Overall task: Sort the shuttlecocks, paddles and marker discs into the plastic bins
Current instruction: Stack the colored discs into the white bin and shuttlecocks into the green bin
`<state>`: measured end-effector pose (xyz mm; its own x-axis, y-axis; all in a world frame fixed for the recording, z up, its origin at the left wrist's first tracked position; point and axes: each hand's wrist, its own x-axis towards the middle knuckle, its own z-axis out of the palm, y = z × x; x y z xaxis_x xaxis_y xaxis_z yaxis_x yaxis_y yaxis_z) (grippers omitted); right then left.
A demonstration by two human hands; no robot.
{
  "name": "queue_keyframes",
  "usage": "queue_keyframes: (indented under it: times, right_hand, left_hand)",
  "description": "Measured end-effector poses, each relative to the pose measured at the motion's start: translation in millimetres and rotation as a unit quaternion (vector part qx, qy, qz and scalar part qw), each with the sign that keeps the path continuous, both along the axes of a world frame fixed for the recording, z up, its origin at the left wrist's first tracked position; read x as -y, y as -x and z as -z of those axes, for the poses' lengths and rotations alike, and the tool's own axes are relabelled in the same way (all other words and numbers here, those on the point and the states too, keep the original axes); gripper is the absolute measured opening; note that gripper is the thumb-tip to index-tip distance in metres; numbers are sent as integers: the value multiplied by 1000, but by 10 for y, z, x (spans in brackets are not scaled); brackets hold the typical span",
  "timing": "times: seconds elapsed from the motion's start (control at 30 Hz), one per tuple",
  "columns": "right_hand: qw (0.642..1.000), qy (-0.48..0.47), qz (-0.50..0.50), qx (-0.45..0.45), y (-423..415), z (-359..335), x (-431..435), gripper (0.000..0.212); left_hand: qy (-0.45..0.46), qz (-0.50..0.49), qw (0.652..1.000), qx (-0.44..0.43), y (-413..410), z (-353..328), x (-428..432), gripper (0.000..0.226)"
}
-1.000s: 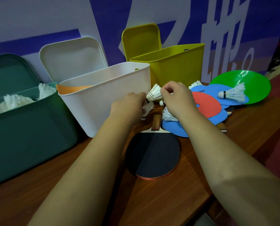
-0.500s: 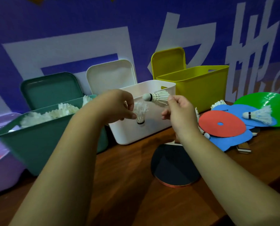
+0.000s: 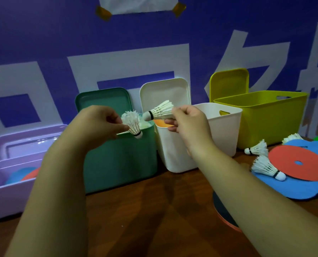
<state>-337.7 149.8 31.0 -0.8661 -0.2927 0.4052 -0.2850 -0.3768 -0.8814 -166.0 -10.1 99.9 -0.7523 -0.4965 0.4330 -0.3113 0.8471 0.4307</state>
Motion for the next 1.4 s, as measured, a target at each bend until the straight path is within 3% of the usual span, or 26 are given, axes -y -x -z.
queue_keyframes:
  times: [0.17,0.3,0.47,0.57,0.7,0.93,1.13,1.4]
  right_hand:
    - [997,13,28,-65,-13,-342,269,10]
    - [987,-33,73,-139,-54,-465,563,11]
    - [933,-101,162,-306,-52,-407,854,11]
    - [904,-145,185,-357,17,-279,976,11]
    - [863,-356,93,-347,184,-159,1026,21]
    - [897,-314,76,-302,209,-185,976,19]
    - [891,-310,80,-323,167,-158,1003,21]
    - [894,-313,70,-313,166,-173,989,22]
  left_hand:
    - [-90,-51,989,-106,-339,-38,472,17]
    - [-82,-94,980,-156,-439,24,701,14]
    - [-93,-101,969,-205,-390,80,851,13]
    - [-90,-115,959,-244,-315,98,903,12]
    - [-57,-140,948,-281,-159,179,962,10]
    - [-22,-174,931,-321,99,363,1021,7]
    - [-7,-189,929,-319,45,357,1085,11]
    - [-15,-171,958,-229,-261,173,1095,12]
